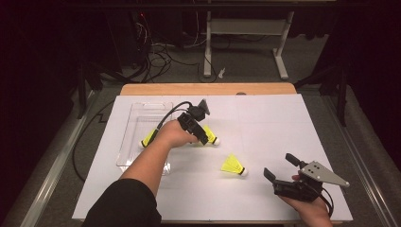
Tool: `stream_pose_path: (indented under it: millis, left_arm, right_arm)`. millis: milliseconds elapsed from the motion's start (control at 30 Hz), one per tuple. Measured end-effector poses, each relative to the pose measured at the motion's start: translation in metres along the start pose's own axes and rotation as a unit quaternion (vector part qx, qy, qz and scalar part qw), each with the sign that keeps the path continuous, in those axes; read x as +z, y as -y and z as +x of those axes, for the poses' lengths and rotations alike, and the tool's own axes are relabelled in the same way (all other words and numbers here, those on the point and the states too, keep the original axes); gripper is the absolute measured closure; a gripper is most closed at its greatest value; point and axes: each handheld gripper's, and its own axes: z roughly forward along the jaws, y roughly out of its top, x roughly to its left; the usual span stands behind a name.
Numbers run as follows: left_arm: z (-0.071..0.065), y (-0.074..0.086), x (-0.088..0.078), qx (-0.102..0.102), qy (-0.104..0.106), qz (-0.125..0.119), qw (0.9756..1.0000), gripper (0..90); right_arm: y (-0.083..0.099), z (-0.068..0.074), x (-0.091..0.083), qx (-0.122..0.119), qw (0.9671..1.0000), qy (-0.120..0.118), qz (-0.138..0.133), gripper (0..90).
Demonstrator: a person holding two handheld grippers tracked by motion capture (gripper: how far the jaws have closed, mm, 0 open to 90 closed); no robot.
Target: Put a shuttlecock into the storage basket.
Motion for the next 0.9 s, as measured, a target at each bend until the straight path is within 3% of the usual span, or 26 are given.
stream_pose_path:
  millis: [267,567,900]
  left_arm:
    - [-0.0026,-0.0027,0.0008,0.005,0.017,-0.014,0.9997,40.9]
    - [-0.0018,-0.0034,0.0033,0.005,0.012,-0.025,0.9996,46.0]
    - [0.0002,-0.0038,0.0066,0.007,0.013,-0.027,0.9995,59.6]
  right_arm:
    - [0.0002,0.0006,0.0008,-0.001,1.0000,0.000,0.001,5.6]
    - [0.0008,0.0002,0.0012,-0.001,1.0000,0.001,0.002,5.7]
    - [0.0015,0.0001,0.0015,-0.001,1.0000,0.000,0.004,5.7]
